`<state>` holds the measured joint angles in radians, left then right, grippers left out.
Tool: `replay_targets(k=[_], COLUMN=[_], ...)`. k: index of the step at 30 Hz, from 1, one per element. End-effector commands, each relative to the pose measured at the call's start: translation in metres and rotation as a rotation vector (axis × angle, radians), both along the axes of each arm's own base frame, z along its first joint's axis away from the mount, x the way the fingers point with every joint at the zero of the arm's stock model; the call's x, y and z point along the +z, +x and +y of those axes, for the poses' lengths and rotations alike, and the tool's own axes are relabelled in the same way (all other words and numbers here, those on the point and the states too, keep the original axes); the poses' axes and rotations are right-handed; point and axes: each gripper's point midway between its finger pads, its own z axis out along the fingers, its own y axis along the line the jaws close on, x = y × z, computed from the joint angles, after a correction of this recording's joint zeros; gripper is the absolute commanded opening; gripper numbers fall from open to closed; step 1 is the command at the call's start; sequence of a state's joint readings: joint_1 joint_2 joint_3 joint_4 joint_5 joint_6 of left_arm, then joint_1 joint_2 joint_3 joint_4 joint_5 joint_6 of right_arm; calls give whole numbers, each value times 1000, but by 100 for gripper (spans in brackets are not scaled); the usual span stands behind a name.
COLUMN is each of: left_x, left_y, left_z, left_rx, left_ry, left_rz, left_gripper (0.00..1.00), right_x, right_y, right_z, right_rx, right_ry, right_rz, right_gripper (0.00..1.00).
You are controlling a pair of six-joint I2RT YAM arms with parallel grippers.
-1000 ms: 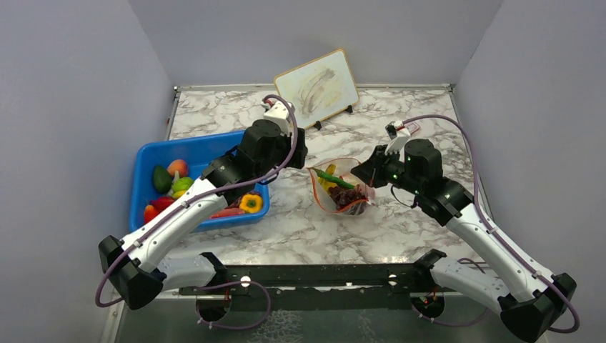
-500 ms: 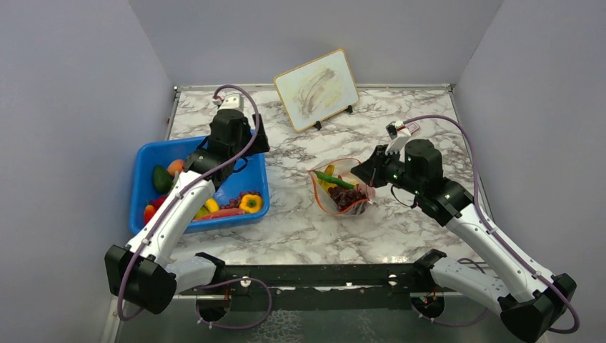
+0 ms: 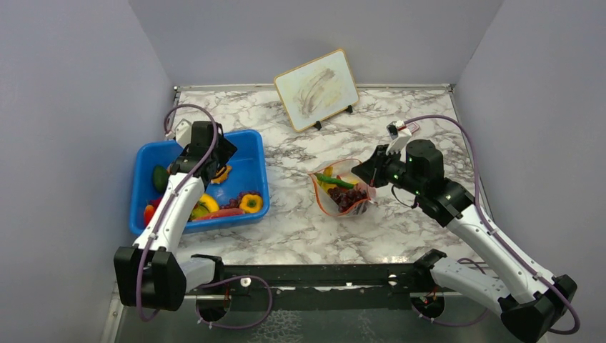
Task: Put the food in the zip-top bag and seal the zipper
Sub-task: Pick up the fake vegetable from the bin.
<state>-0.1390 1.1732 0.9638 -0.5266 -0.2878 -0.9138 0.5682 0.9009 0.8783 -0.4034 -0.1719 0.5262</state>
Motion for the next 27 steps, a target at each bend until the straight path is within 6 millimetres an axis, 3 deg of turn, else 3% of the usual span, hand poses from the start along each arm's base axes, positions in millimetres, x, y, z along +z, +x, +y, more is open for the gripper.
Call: replay_targets(k=[1,9,19,27], left_x=[-34,-73,-106,-111], left_y=[-12,-10,-7,7], left_z=[24,43,59,71], left_rx=[243,448,540,590], left_ry=[-117,-195,-134,-108], left_rz=[85,167,248,197], left_gripper=[75,60,62,68], right_x=[22,31,32,37], right_y=[4,3,2,1], right_z=[-1,-4,-5,-6], right_rx=[-16,-28,-34,-34], right_ry=[37,44,50,50], right_rz=[-79,-93,-91,-90], right_gripper=[1,1,1,1])
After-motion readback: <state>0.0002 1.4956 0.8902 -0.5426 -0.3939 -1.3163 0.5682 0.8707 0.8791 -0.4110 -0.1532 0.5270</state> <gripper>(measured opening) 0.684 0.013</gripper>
